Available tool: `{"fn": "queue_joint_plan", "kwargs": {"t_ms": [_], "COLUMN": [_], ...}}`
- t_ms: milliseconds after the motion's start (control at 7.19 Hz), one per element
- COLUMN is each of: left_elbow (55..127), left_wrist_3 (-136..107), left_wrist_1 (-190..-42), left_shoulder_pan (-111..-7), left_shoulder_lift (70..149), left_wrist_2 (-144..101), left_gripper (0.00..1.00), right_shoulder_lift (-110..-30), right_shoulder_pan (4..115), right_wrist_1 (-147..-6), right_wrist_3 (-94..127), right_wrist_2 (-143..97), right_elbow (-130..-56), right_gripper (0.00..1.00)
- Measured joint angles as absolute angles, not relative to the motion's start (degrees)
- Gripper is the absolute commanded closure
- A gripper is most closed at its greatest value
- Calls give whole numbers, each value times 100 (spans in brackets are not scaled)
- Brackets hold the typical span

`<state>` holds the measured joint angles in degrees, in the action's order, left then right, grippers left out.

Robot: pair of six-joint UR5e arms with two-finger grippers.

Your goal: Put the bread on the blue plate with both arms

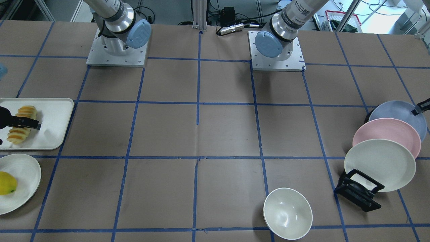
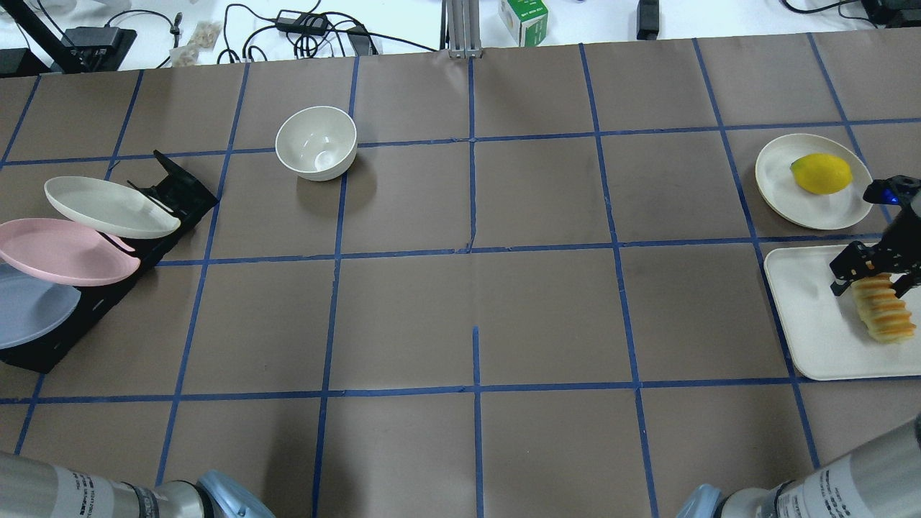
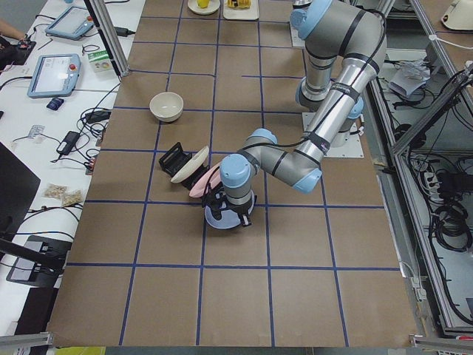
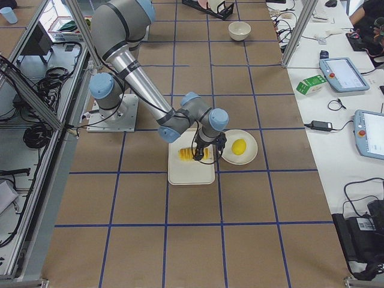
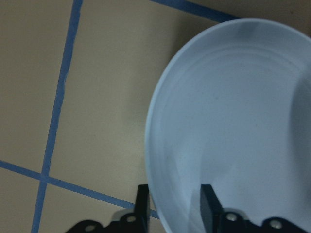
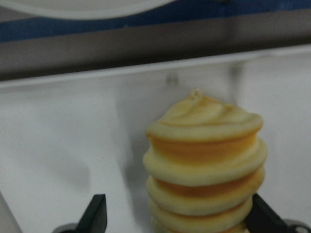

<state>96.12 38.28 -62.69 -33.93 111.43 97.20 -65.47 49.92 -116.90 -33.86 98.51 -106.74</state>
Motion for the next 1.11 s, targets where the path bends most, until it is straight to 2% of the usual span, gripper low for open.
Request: {"fn": "queue_joint_plan", "kwargs": {"t_ms": [139,278,417,835,1113], "left_elbow": [9604,9590,9568,9497,9298], "left_wrist_3": [3826,3824,3824,3829,3826], "left_wrist_1": [-6273,-6274,-6279,-6445,-7108], "left_shoulder_pan": [-3393,-3393,-3393,-3429,-3450], "left_shoulder_lift": [11134,11126,11108,10905,10627], "left_wrist_2": [9723,9726,9728,9737,9807], "left_gripper": [100,100,100,100,100], "right_shoulder_lift": [-6502,-6487,-6496,-6564,-6937], "right_shoulder_pan": [4992,4992,4993,5011,5089], "right_wrist_1": [-11700,-11710,-11717,-11641,-11448], "right_wrist_3": [-3380,-3354,-3284,-3162,-3138], "right_wrist_2": [9929,9959,9974,9984,9946], "right_elbow": [-10673,-10667,-10659,-10618,-10617], "right_gripper": [51,87,100,100,100]}}
